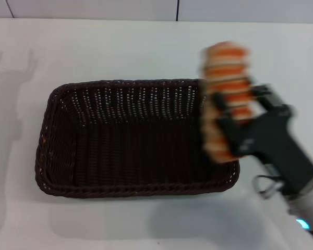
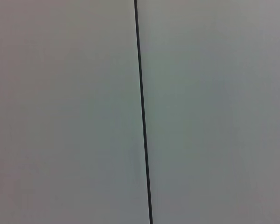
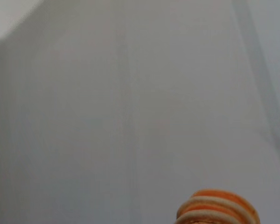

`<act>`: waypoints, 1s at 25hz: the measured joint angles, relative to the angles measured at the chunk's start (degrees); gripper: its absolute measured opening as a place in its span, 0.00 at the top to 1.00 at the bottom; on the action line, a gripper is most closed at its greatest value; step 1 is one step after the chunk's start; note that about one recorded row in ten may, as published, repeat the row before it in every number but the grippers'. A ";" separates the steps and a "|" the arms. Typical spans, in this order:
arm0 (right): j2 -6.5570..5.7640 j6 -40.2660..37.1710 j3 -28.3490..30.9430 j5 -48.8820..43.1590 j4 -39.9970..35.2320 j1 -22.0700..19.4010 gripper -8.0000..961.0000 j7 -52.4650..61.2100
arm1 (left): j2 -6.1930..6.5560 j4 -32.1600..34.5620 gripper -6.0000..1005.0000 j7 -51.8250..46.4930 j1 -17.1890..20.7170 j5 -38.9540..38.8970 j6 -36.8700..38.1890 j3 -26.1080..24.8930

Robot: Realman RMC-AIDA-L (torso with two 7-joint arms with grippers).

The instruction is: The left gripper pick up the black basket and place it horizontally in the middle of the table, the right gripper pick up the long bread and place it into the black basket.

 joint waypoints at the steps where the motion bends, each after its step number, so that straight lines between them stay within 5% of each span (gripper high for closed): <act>1: 0.00 1.68 -0.69 -1.25 0.45 1.50 0.47 0.10 | 0.00 0.00 0.21 0.00 0.00 0.01 0.00 -0.01; 13: -0.16 14.67 -1.15 -3.83 3.90 7.25 0.33 5.03 | -0.16 0.01 0.22 0.00 0.03 -0.26 0.03 -0.88; 19: -0.38 11.64 1.07 -3.57 3.51 5.75 0.21 5.09 | -0.17 0.24 0.22 0.00 0.10 -0.33 0.00 -1.24; 25: -0.29 3.54 7.52 -3.36 1.90 -0.16 0.15 4.44 | -0.26 1.15 0.22 0.00 0.04 -0.42 0.00 -2.33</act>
